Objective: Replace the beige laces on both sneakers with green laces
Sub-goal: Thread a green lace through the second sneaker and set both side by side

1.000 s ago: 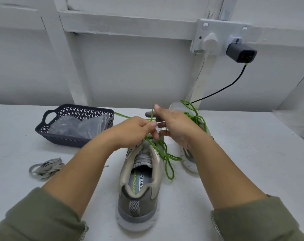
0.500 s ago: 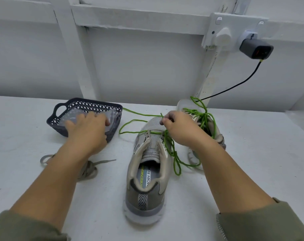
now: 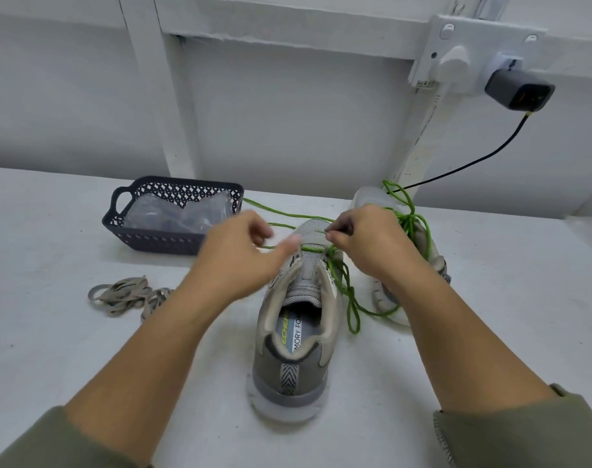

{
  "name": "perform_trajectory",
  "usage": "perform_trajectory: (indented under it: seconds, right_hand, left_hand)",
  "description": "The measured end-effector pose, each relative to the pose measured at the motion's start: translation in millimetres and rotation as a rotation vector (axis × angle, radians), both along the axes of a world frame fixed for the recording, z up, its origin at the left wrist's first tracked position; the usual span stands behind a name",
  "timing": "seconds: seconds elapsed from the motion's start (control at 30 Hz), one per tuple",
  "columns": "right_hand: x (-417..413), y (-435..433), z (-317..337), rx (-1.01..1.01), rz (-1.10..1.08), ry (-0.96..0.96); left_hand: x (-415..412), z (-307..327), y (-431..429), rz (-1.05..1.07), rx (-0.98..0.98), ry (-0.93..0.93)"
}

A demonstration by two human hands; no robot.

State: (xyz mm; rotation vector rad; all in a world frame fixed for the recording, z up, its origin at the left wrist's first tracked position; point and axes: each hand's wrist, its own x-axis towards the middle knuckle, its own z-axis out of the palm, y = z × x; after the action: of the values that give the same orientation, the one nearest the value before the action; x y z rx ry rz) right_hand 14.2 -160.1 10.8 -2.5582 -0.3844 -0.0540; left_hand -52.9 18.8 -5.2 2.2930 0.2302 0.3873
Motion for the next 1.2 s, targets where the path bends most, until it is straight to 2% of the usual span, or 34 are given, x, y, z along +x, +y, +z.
perform_trajectory:
  seconds: [0.03,0.07,0.17,0.23,0.37,0.47,0.77,0.87,0.93,1.03,1.1,1.2]
  right_hand:
    - [-0.4,0.3,2.3,0.006,0.003,-0.004]
    - [-0.5,1.7,3.4,0.006,0.001,0.006]
    - [-1.6,10.5,-1.1,-0.047,0.021,0.089]
    - [-0.9,15.5,-5.3,-0.096,0.051,0.130]
    - [4.6,20.5,-12.6,-0.123,0.125,0.162]
    - [8.1,23.8,-19.8,-0.114,0.144,0.111]
    - [10.0,36.6,-29.7,-0.180,0.205,0.026]
    - [8.8,38.3,-34.2,-0.176,0.200,-0.016]
    - [8.4,37.2,-36.3,-0.174,0.190,-0.015]
    - [7.7,36.5,-38.2,-0.158,0.174,-0.005]
    - [6.4,34.3,-37.5,-0.145,0.156,-0.014]
    - [5.9,26.7,-32.8,-0.216,0.077,-0.086]
  left_hand:
    - [-3.0,3.6,-11.9,-0.072,-0.065,0.146]
    - [-3.4,5.0,-21.4,-0.113,-0.049,0.255]
    - [4.3,1.6,-27.5,-0.032,0.111,0.272]
    - [9.7,-5.3,-21.6,0.006,0.114,0.272]
    - [12.1,-25.5,-9.1,-0.046,-0.182,0.318]
    - [15.3,-36.3,-2.3,-0.107,-0.410,0.376]
    - [20.8,-35.4,1.4,-0.209,-0.626,0.432]
    - [23.1,-38.5,2.0,-0.174,-0.810,0.418]
    - [24.3,-42.7,-0.1,-0.137,-0.764,0.335]
    - [27.9,-52.2,-8.3,-0.087,-0.508,0.143]
    - [30.7,-56.5,-13.2,0.042,-0.358,0.052]
    - [25.0,-50.0,-10.9,0.295,-0.306,0.041]
